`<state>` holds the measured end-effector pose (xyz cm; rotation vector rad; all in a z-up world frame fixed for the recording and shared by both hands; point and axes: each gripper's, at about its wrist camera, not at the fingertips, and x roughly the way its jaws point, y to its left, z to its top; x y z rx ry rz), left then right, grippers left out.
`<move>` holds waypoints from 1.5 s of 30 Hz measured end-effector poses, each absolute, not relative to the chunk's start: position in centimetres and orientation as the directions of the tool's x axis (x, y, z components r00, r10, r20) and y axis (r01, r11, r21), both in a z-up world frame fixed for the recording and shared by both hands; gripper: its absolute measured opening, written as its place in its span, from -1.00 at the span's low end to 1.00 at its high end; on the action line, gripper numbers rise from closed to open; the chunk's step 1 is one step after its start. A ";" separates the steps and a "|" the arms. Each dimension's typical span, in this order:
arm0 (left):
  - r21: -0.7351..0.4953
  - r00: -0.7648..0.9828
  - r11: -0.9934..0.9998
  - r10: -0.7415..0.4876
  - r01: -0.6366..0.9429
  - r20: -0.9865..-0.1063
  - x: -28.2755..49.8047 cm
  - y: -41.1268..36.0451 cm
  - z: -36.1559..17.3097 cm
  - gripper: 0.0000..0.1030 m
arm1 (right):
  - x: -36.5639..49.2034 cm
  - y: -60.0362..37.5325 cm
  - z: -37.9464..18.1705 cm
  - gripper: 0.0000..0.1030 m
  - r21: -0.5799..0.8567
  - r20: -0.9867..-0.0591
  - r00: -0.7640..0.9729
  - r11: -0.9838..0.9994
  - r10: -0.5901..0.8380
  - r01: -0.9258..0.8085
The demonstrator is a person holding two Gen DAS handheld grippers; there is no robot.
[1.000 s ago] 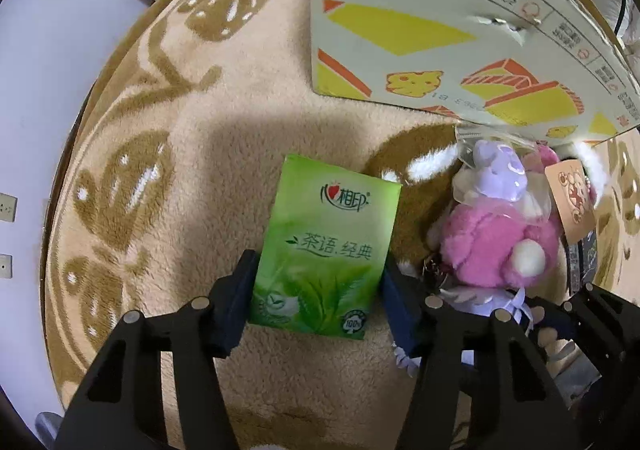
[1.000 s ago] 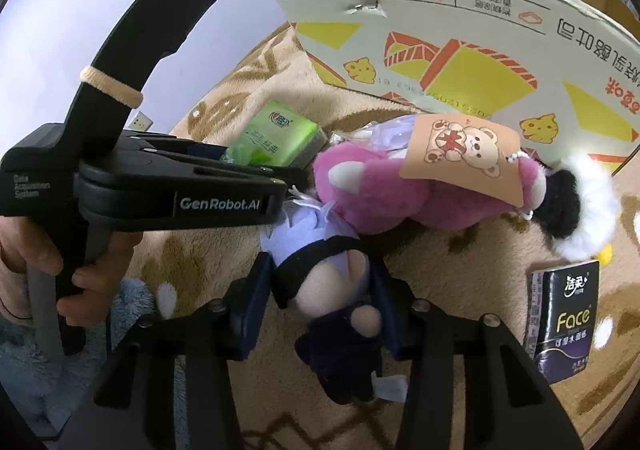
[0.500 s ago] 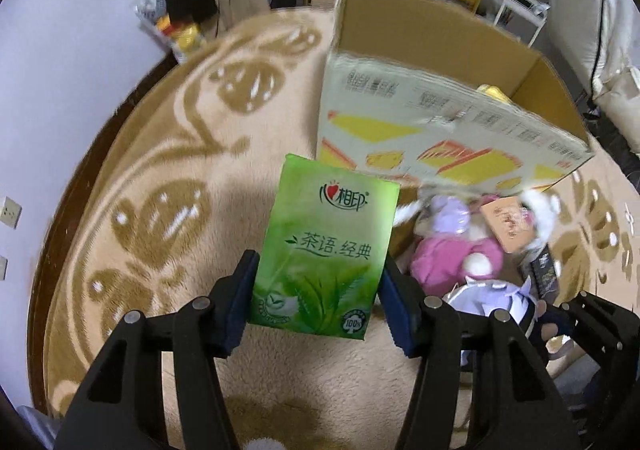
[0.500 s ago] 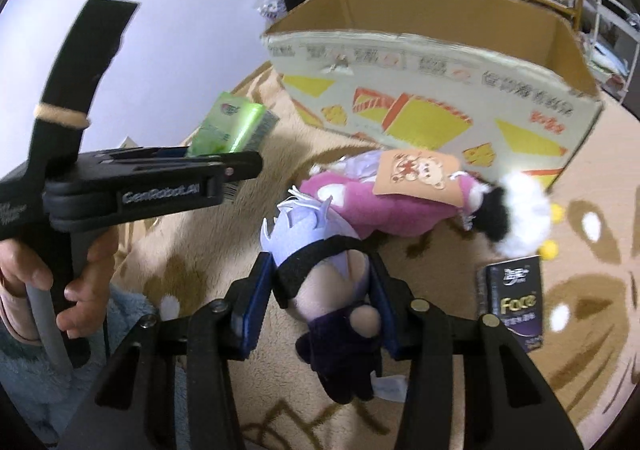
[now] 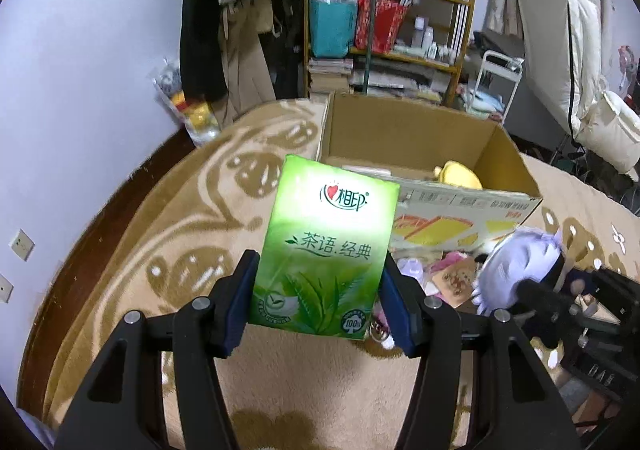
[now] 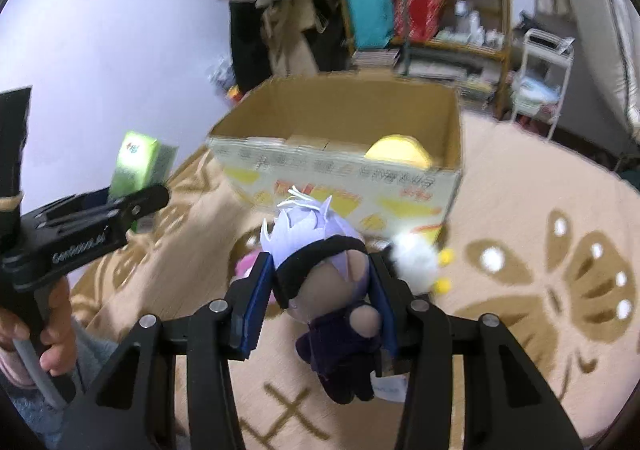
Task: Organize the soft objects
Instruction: 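Carry both held items over the box and open both tools to drop them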
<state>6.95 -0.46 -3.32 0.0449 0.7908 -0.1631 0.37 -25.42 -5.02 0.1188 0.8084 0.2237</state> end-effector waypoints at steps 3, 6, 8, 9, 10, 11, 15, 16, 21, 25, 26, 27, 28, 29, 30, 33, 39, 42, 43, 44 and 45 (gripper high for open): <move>-0.006 0.725 0.986 -0.128 0.169 -0.676 6.2 -0.8 -2.4 0.10 | 0.1 -25.4 -4.0 -0.04 0.153 -0.665 0.720 0.980 0.200 -0.131; 0.008 0.758 0.986 -0.124 0.168 -0.640 5.6 -0.9 -1.6 0.10 | -0.3 -25.5 -3.0 -0.04 0.120 -0.626 0.762 0.986 0.164 -0.113; 0.010 0.778 0.985 -0.127 0.170 -0.616 5.3 -1.1 -1.1 0.10 | -0.3 -25.3 -2.5 -0.04 0.105 -0.602 0.785 0.989 0.146 -0.103; 0.013 0.787 0.986 -0.127 0.169 -0.604 5.1 -1.2 -0.9 0.10 | -0.5 -25.4 -2.2 -0.04 0.101 -0.592 0.794 0.990 0.139 -0.098; 0.018 0.798 0.986 -0.125 0.168 -0.589 4.9 -1.3 -0.6 0.10 | -0.4 -25.2 -2.0 -0.04 0.094 -0.580 0.804 0.991 0.129 -0.092; 0.025 0.808 0.985 -0.124 0.169 -0.576 4.7 -1.4 -0.4 0.10 | -0.5 -25.2 -1.8 -0.04 0.083 -0.566 0.816 0.993 0.117 -0.085; 0.044 0.833 0.984 -0.122 0.173 -0.540 4.4 -1.9 0.4 0.10 | -0.1 -25.2 -1.0 -0.04 0.055 -0.523 0.848 0.997 0.081 -0.061; 0.049 0.840 0.984 -0.117 0.169 -0.530 4.4 -2.0 0.6 0.10 | -0.1 -25.3 -0.9 -0.04 0.050 -0.517 0.853 0.997 0.071 -0.053; 0.081 0.868 0.982 -0.113 0.173 -0.483 4.8 -3.1 1.4 0.10 | 0.6 -25.8 -0.3 -0.05 0.034 -0.494 0.868 0.999 0.051 -0.039; 0.086 0.881 0.980 -0.123 0.181 -0.457 5.3 -3.8 1.8 0.10 | 1.3 -26.3 0.2 -0.05 0.045 -0.465 0.884 0.999 0.043 -0.025; 0.086 0.883 0.980 -0.124 0.182 -0.452 5.4 -4.0 1.9 0.10 | 1.5 -26.4 0.3 -0.05 0.039 -0.456 0.889 0.999 0.034 -0.018; 0.087 0.886 0.980 -0.125 0.182 -0.447 5.6 -4.1 2.0 0.10 | 1.7 -26.5 0.5 -0.05 0.034 -0.449 0.893 0.999 0.028 -0.014; 0.084 0.887 0.979 -0.128 0.184 -0.443 5.8 -4.2 2.0 0.10 | 1.9 -26.5 0.6 -0.05 0.031 -0.442 0.897 0.999 0.024 -0.011; 0.081 0.889 0.979 -0.131 0.185 -0.439 6.0 -4.2 2.1 0.10 | 2.2 -26.6 0.7 -0.05 0.030 -0.434 0.900 1.000 0.019 -0.007; 0.080 0.891 0.980 -0.132 0.184 -0.435 6.3 -4.3 2.2 0.10 | 2.4 -26.7 0.7 -0.05 0.030 -0.428 0.903 1.000 0.017 -0.005; 0.085 0.897 0.979 -0.132 0.184 -0.422 7.1 -4.5 2.5 0.10 | 3.3 -26.9 0.8 -0.05 0.023 -0.410 0.912 1.000 0.005 0.005; 0.107 0.905 0.975 -0.134 0.193 -0.403 8.8 -5.2 2.6 0.10 | 4.9 -26.9 0.5 -0.05 0.005 -0.405 0.914 1.000 0.005 -0.003; 0.123 0.903 0.972 -0.133 0.198 -0.408 9.8 -5.6 2.3 0.10 | 5.4 -27.3 0.7 -0.05 0.015 -0.405 0.914 1.000 0.014 -0.008; 0.126 0.902 0.972 -0.131 0.198 -0.411 10.1 -5.6 2.1 0.10 | 5.5 -27.5 0.8 -0.05 0.017 -0.402 0.915 1.000 0.015 -0.008; 0.126 0.900 0.972 -0.131 0.199 -0.415 10.4 -5.7 1.9 0.10 | 5.6 -27.7 0.8 -0.05 0.019 -0.398 0.917 1.000 0.016 -0.009; 0.125 0.898 0.972 -0.131 0.200 -0.419 10.6 -5.7 1.8 0.10 | 5.7 -27.8 0.9 -0.05 0.020 -0.396 0.918 1.000 0.017 -0.010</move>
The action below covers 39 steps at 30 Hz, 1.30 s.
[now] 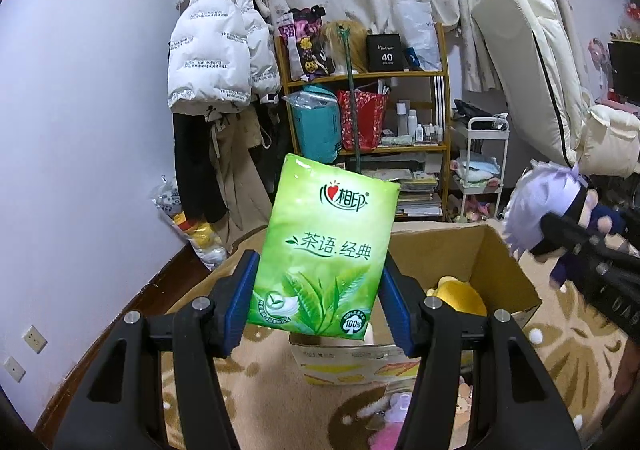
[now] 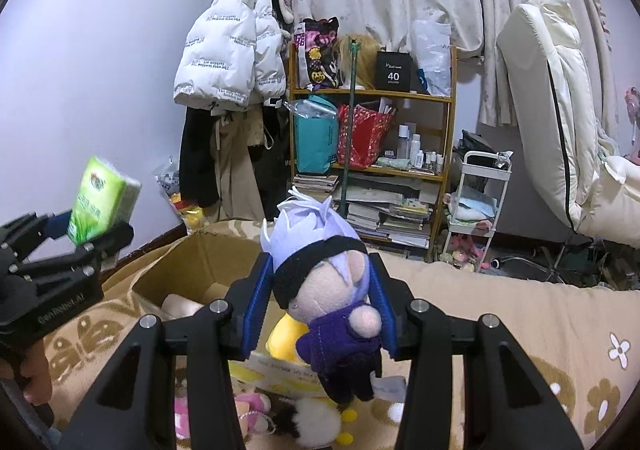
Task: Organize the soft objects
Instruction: 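Carry both held items over the box and open both tools to drop them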
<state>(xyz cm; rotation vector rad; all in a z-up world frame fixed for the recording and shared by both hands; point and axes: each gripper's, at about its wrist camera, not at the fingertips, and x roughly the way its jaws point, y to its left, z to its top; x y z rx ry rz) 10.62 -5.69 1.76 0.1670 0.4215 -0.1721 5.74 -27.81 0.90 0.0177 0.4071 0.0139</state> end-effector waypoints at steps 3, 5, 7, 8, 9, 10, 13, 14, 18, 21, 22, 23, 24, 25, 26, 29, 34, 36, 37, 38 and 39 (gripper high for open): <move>0.122 0.894 0.972 -0.132 0.202 -0.427 11.4 -5.8 1.4 0.10 | 6.1 -28.0 0.9 -0.05 0.022 -0.392 0.920 1.000 0.020 -0.012; 0.129 0.895 0.971 -0.129 0.201 -0.428 11.9 -6.0 1.3 0.11 | 6.3 -27.9 0.8 -0.05 0.022 -0.395 0.919 1.000 0.019 -0.011; 0.139 0.896 0.970 -0.125 0.201 -0.426 12.3 -6.1 0.9 0.11 | 6.8 -28.0 0.9 -0.04 0.025 -0.399 0.917 1.000 0.024 -0.015; 0.147 0.897 0.969 -0.120 0.199 -0.425 12.5 -6.2 0.7 0.11 | 7.1 -28.0 0.8 -0.04 0.030 -0.401 0.916 0.999 0.030 -0.019; 0.152 0.897 0.969 -0.111 0.193 -0.428 12.7 -6.3 0.4 0.11 | 7.5 -28.0 0.6 -0.04 0.041 -0.406 0.913 0.999 0.039 -0.024; 0.145 0.893 0.971 -0.107 0.188 -0.438 13.0 -6.3 0.0 0.11 | 7.8 -28.1 0.5 -0.04 0.049 -0.409 0.912 0.998 0.044 -0.026; 0.117 0.873 0.974 -0.119 0.196 -0.473 13.8 -6.3 -0.9 0.11 | 8.7 -28.3 -0.2 -0.04 0.079 -0.422 0.904 0.996 0.067 -0.037; 0.120 0.870 0.973 -0.115 0.195 -0.479 14.0 -6.4 -1.2 0.11 | 8.9 -28.4 -0.4 -0.04 0.090 -0.424 0.902 0.995 0.077 -0.043; 0.120 0.861 0.971 -0.121 0.205 -0.494 14.5 -6.4 -2.0 0.11 | 9.6 -28.4 -1.3 -0.04 0.094 -0.436 0.896 0.995 0.082 -0.046; 0.123 0.854 0.970 -0.122 0.211 -0.507 14.8 -6.6 -2.5 0.11 | 9.9 -28.4 -1.5 -0.04 0.101 -0.432 0.896 0.993 0.101 -0.063; 0.124 0.853 0.971 -0.116 0.206 -0.509 15.0 -6.6 -2.7 0.11 | 9.9 -28.4 -1.5 -0.04 0.105 -0.429 0.897 0.992 0.110 -0.072; 0.125 0.853 0.971 -0.113 0.204 -0.509 15.0 -6.6 -2.9 0.11 | 9.8 -28.4 -1.6 -0.04 0.106 -0.427 0.896 0.991 0.118 -0.080; 0.126 0.851 0.970 -0.115 0.207 -0.512 15.0 -6.7 -3.1 0.11 | 9.8 -28.3 -1.7 -0.03 0.107 -0.429 0.895 0.991 0.124 -0.086; 0.129 0.849 0.970 -0.114 0.208 -0.516 15.1 -6.7 -3.2 0.11 | 9.8 -28.1 -1.8 -0.03 0.108 -0.433 0.891 0.990 0.133 -0.095; 0.132 0.849 0.969 -0.114 0.210 -0.515 15.1 -6.7 -3.3 0.11 | 9.8 -28.0 -1.9 -0.03 0.111 -0.437 0.888 0.988 0.146 -0.108; 0.134 0.849 0.967 -0.121 0.219 -0.515 15.1 -6.8 -3.4 0.11 | 9.8 -27.5 -2.1 -0.03 0.111 -0.433 0.885 0.984 0.172 -0.136; 0.137 0.846 0.968 -0.110 0.210 -0.521 15.4 -6.7 -3.5 0.11 | 10.2 -27.2 -3.0 0.01 0.129 -0.456 0.866 0.978 0.205 -0.164; 0.137 0.844 0.969 -0.104 0.205 -0.527 15.5 -6.6 -3.6 0.11 | 10.4 -27.4 -3.5 0.02 0.148 -0.471 0.854 0.974 0.221 -0.170; 0.137 0.841 0.970 -0.100 0.202 -0.531 15.5 -6.5 -3.6 0.12 | 10.5 -27.4 -3.7 0.02 0.156 -0.476 0.850 0.973 0.225 -0.171; 0.135 0.839 0.970 -0.099 0.201 -0.536 15.5 -6.4 -3.7 0.12 | 10.5 -27.5 -3.9 0.02 0.163 -0.479 0.847 0.972 0.229 -0.171; 0.134 0.837 0.970 -0.099 0.201 -0.539 15.5 -6.3 -3.7 0.13 | 10.5 -27.6 -3.9 0.03 0.168 -0.480 0.846 0.971 0.232 -0.170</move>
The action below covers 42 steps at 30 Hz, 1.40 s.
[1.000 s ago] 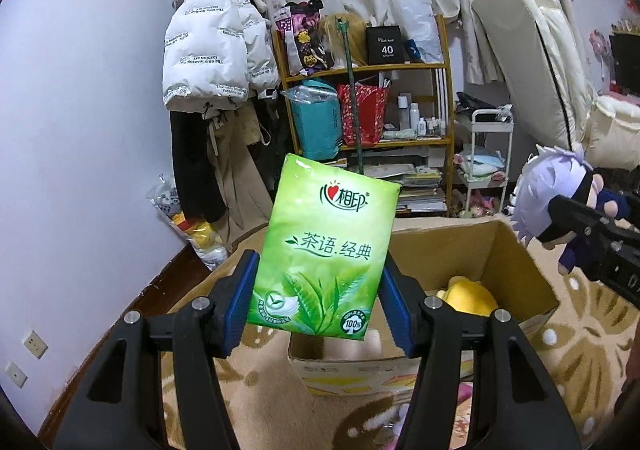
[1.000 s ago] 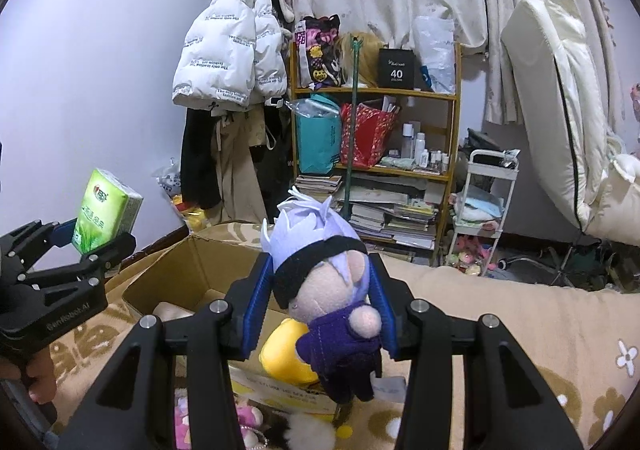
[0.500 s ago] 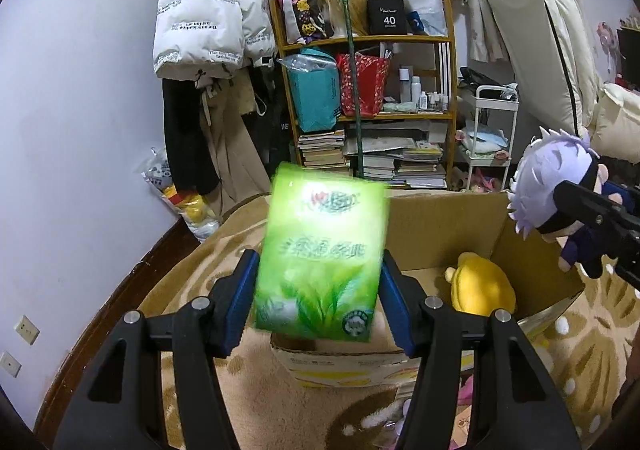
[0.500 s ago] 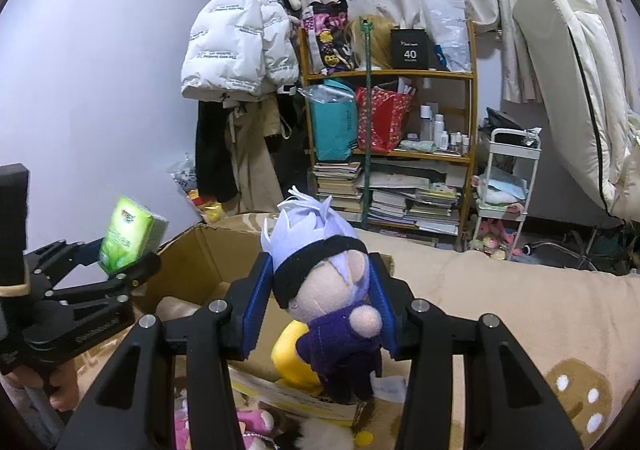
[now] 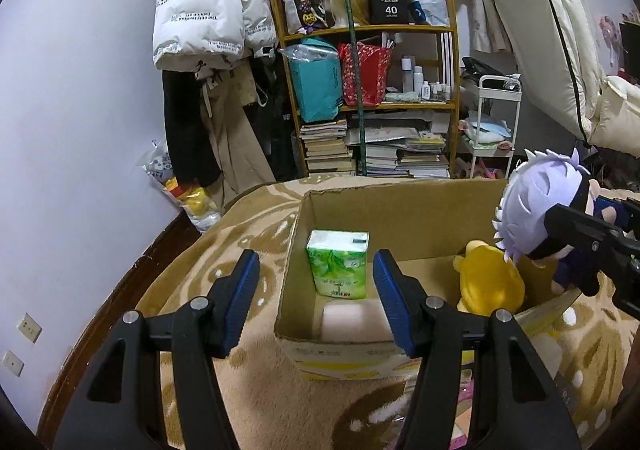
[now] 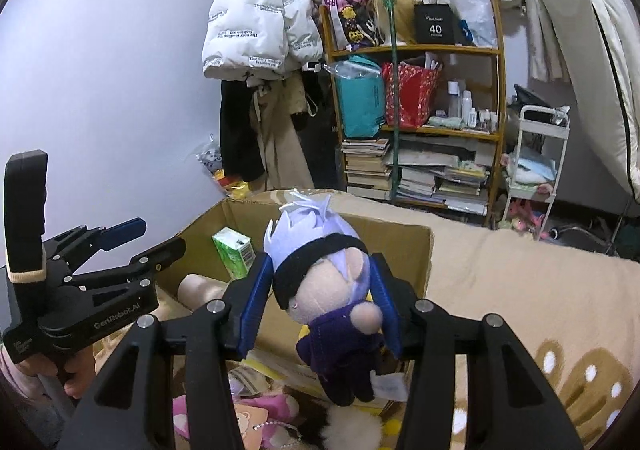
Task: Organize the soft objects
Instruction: 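Carry both held items over the box and open both tools to drop them, then withdraw both tools and move the left tool toward the pink plush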
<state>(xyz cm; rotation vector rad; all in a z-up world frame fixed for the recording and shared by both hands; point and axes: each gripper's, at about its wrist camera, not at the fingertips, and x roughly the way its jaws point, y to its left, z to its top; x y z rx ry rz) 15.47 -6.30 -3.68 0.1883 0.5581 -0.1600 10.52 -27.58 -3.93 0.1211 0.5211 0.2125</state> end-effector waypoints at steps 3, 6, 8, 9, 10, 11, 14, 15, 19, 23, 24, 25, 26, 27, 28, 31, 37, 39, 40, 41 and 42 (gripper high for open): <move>0.135 0.836 0.971 -0.095 0.198 -0.541 15.4 -6.1 -3.6 0.34 | 10.5 -28.0 -3.8 0.24 0.182 -0.473 0.849 0.969 0.236 -0.168; 0.125 0.834 0.974 -0.095 0.192 -0.544 15.3 -5.8 -3.3 0.39 | 10.1 -28.2 -3.6 0.35 0.176 -0.461 0.861 0.973 0.215 -0.149; 0.114 0.830 0.976 -0.095 0.187 -0.550 15.2 -5.5 -3.2 0.44 | 9.9 -28.2 -3.5 0.43 0.170 -0.462 0.863 0.976 0.204 -0.139; 0.113 0.830 0.977 -0.092 0.183 -0.549 15.1 -5.4 -3.2 0.53 | 9.7 -28.3 -3.4 0.56 0.170 -0.461 0.864 0.976 0.201 -0.136; 0.115 0.835 0.978 -0.086 0.176 -0.544 14.9 -5.2 -3.1 0.64 | 9.4 -28.3 -3.4 0.62 0.172 -0.456 0.867 0.976 0.200 -0.135; 0.118 0.840 0.979 -0.079 0.167 -0.537 14.7 -5.1 -3.0 0.68 | 9.2 -28.3 -3.3 0.69 0.172 -0.452 0.870 0.976 0.199 -0.134; 0.118 0.848 0.981 -0.071 0.155 -0.525 14.2 -4.7 -2.5 0.76 | 8.7 -28.2 -3.0 0.80 0.163 -0.453 0.870 0.978 0.194 -0.133; 0.114 0.848 0.981 -0.072 0.154 -0.525 14.0 -4.6 -2.3 0.77 | 8.7 -28.3 -2.9 0.87 0.159 -0.456 0.869 0.978 0.193 -0.134; 0.105 0.852 0.983 -0.075 0.151 -0.518 12.8 -4.1 -1.7 0.84 | 7.6 -28.4 -2.4 1.00 0.159 -0.453 0.874 0.980 0.179 -0.118; 0.108 0.852 0.983 -0.069 0.145 -0.518 11.6 -3.8 -1.1 0.85 | 6.3 -28.9 -1.9 1.00 0.182 -0.454 0.874 0.978 0.172 -0.098; 0.110 0.852 0.983 -0.068 0.145 -0.519 11.3 -3.8 -0.9 0.85 | 6.1 -29.0 -1.7 1.00 0.185 -0.454 0.875 0.979 0.168 -0.091; 0.109 0.854 0.984 -0.067 0.143 -0.516 11.0 -3.8 -0.8 0.85 | 5.7 -29.2 -1.6 1.00 0.188 -0.454 0.876 0.978 0.163 -0.084; 0.111 0.856 0.984 -0.066 0.142 -0.513 10.6 -3.8 -0.6 0.85 | 5.3 -29.4 -1.5 1.00 0.193 -0.453 0.878 0.978 0.157 -0.076; 0.114 0.858 0.983 -0.065 0.142 -0.509 10.2 -3.8 -0.5 0.85 | 5.1 -29.5 -1.3 1.00 0.196 -0.453 0.878 0.978 0.154 -0.071; 0.118 0.862 0.983 -0.062 0.140 -0.503 9.8 -3.8 -0.3 0.85 | 4.8 -29.6 -1.2 1.00 0.197 -0.453 0.878 0.978 0.152 -0.068; 0.134 0.863 0.980 -0.060 0.146 -0.501 8.7 -3.8 0.1 0.85 | 3.6 -29.7 -0.5 1.00 0.185 -0.455 0.879 0.980 0.147 -0.068; 0.141 0.858 0.978 -0.061 0.153 -0.510 7.1 -3.4 1.0 0.85 | 1.8 -30.0 0.2 1.00 0.181 -0.454 0.882 0.982 0.126 -0.048; 0.131 0.854 0.979 -0.070 0.159 -0.516 6.7 -3.2 1.1 0.85 | 1.3 -29.8 0.4 1.00 0.174 -0.451 0.884 0.984 0.122 -0.047; 0.128 0.850 0.979 -0.071 0.161 -0.522 6.4 -3.1 1.1 0.85 | 1.2 -29.7 0.6 1.00 0.172 -0.451 0.884 0.984 0.121 -0.047; 0.125 0.846 0.979 -0.073 0.162 -0.528 6.3 -3.0 1.1 0.85 | 0.9 -29.8 0.6 1.00 0.170 -0.454 0.883 0.984 0.120 -0.046; 0.120 0.840 0.979 -0.077 0.166 -0.536 6.1 -2.9 1.1 0.85 | 0.7 -29.8 0.5 1.00 0.169 -0.455 0.883 0.985 0.117 -0.044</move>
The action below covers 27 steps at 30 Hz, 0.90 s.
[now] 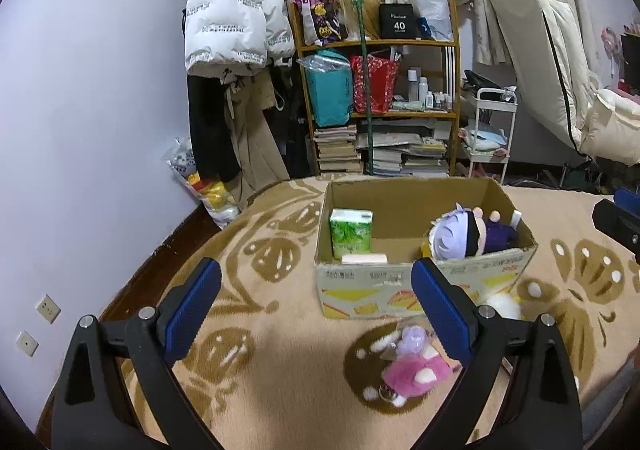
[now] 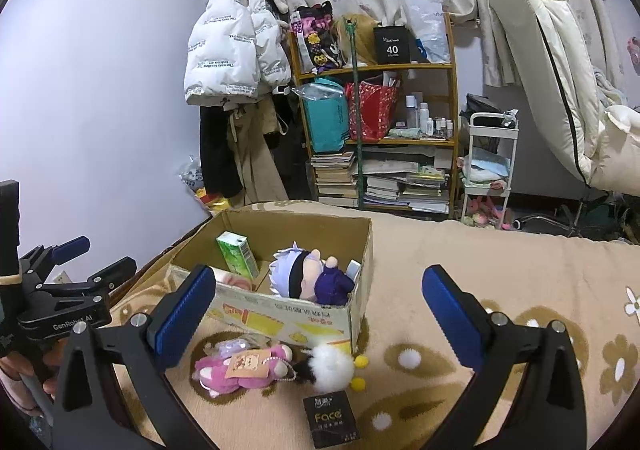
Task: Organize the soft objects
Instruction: 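Withdraw both tools and move the left tool toward the pink plush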
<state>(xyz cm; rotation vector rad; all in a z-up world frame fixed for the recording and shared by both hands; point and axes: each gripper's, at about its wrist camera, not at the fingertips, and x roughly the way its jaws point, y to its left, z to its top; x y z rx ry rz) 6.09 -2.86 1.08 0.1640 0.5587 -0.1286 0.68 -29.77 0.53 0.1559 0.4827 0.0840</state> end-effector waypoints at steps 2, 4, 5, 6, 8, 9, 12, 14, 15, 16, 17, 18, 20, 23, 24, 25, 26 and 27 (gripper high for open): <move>0.110 0.827 0.979 -0.082 0.170 -0.556 5.8 -2.7 0.9 0.85 | 0.3 -29.8 0.4 1.00 0.170 -0.461 0.880 0.985 0.114 -0.038; 0.111 0.818 0.979 -0.080 0.173 -0.569 5.5 -2.7 0.7 0.85 | -0.1 -29.7 0.2 1.00 0.170 -0.471 0.875 0.985 0.107 -0.029; 0.112 0.815 0.978 -0.081 0.176 -0.573 5.4 -2.7 0.7 0.85 | -0.3 -29.7 0.1 1.00 0.166 -0.480 0.872 0.986 0.100 -0.021; 0.110 0.811 0.977 -0.085 0.181 -0.579 5.2 -2.6 0.6 0.85 | -0.4 -29.7 -0.1 1.00 0.163 -0.487 0.869 0.986 0.092 -0.013; 0.089 0.800 0.978 -0.100 0.189 -0.592 5.0 -2.5 0.4 0.85 | -0.6 -29.7 -0.4 1.00 0.166 -0.499 0.862 0.986 0.088 -0.004; 0.069 0.789 0.979 -0.114 0.194 -0.604 5.1 -2.4 0.2 0.85 | -0.6 -29.7 -0.5 1.00 0.170 -0.504 0.859 0.985 0.090 -0.003; 0.062 0.775 0.979 -0.114 0.194 -0.622 5.3 -2.3 -0.3 0.85 | -0.4 -29.6 -0.9 1.00 0.168 -0.522 0.848 0.986 0.089 0.000; 0.063 0.770 0.978 -0.115 0.197 -0.628 5.5 -2.4 -0.6 0.85 | -0.3 -29.4 -1.2 1.00 0.161 -0.531 0.843 0.987 0.087 0.000; 0.059 0.767 0.978 -0.117 0.199 -0.631 5.6 -2.5 -0.8 0.85 | -0.1 -29.4 -1.4 1.00 0.158 -0.536 0.840 0.987 0.086 -0.001; 0.057 0.764 0.978 -0.119 0.200 -0.634 5.8 -2.5 -0.9 0.85 | 0.0 -29.3 -1.5 1.00 0.155 -0.539 0.838 0.988 0.085 -0.001; 0.056 0.761 0.978 -0.120 0.201 -0.638 6.0 -2.6 -1.0 0.85 | 0.2 -29.3 -1.7 1.00 0.152 -0.545 0.834 0.988 0.084 0.000; 0.055 0.758 0.978 -0.121 0.202 -0.641 6.2 -2.6 -1.2 0.85 | 0.3 -29.2 -1.9 1.00 0.148 -0.550 0.831 0.989 0.082 0.001; 0.054 0.750 0.977 -0.122 0.205 -0.650 6.6 -2.8 -1.6 0.85 | 0.7 -29.2 -2.3 1.00 0.143 -0.564 0.822 0.990 0.076 0.007; 0.049 0.733 0.977 -0.122 0.208 -0.669 7.4 -3.1 -2.3 0.85 | 1.3 -29.2 -2.9 1.00 0.122 -0.588 0.808 0.992 0.039 0.041; 0.046 0.726 0.977 -0.123 0.208 -0.676 7.7 -3.2 -2.5 0.85 | 1.4 -29.3 -3.0 1.00 0.115 -0.589 0.808 0.992 0.028 0.050; 0.036 0.717 0.977 -0.128 0.209 -0.686 7.9 -3.3 -2.7 0.85 | 1.5 -29.3 -3.1 1.00 0.116 -0.590 0.807 0.992 0.028 0.050; 0.018 0.707 0.977 -0.142 0.214 -0.693 8.2 -3.3 -2.8 0.85 | 1.7 -29.4 -3.2 1.00 0.125 -0.595 0.803 0.991 0.039 0.045; 0.007 0.700 0.976 -0.151 0.217 -0.698 8.4 -3.3 -3.0 0.85 | 1.9 -29.4 -3.3 1.00 0.135 -0.601 0.798 0.990 0.048 0.042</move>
